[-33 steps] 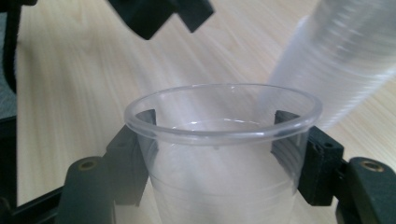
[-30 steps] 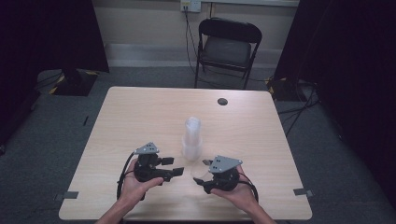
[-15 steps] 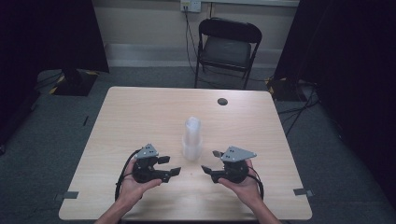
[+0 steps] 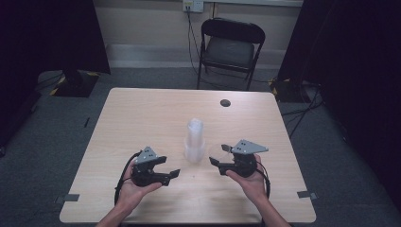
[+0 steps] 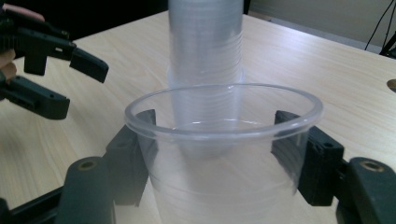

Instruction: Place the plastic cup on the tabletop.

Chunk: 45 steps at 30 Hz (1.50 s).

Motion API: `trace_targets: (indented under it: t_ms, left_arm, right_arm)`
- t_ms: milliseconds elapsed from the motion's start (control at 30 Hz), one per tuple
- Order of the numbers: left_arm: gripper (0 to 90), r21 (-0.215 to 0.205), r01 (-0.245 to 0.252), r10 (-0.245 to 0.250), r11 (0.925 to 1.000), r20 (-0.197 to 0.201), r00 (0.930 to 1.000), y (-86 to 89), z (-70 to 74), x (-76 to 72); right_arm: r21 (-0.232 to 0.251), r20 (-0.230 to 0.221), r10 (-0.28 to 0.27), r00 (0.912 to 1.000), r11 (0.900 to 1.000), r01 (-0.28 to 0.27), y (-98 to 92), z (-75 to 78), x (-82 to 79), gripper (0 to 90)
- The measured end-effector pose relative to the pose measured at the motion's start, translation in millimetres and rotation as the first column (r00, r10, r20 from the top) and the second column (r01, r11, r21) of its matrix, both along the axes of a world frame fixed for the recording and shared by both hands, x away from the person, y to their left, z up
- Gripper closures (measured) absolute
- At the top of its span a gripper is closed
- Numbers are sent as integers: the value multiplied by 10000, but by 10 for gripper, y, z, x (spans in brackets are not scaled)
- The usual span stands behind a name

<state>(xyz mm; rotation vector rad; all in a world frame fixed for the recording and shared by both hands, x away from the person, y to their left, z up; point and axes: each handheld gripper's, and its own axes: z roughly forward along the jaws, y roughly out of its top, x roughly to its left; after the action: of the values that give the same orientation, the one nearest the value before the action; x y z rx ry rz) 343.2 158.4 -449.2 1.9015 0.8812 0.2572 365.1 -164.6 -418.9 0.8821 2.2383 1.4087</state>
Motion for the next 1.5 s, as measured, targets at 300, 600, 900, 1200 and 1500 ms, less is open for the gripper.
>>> trace_targets:
  t_ms: [300, 600, 900, 1200, 1500]
  left_arm:
    - [226, 240, -107, 99, 9997, 299, 9995, 124, 23, -75]
    - [198, -5, -677, 677, 9977, 54, 9977, 305, -15, -55]
    - [185, 184, -557, 556, 9983, 43, 9984, 272, -40, -34]
    - [187, 164, -526, 525, 9985, 48, 9986, 295, -57, -62]
    - [195, 274, -697, 692, 9972, 166, 9975, 297, -57, -90]
  right_arm:
    - [162, 64, -439, 9990, 9989, 438, -90, 93, 160, 312]
    - [-37, -178, -997, 9949, 9950, 996, -132, 67, 521, 308]
    - [173, -342, -1357, 9902, 9905, 1364, -123, 43, 793, 308]
    - [226, -508, -1956, 9794, 9802, 1969, -114, -65, 984, 308]
    - [-87, -594, -2258, 9724, 9742, 2257, -51, -142, 1137, 301]
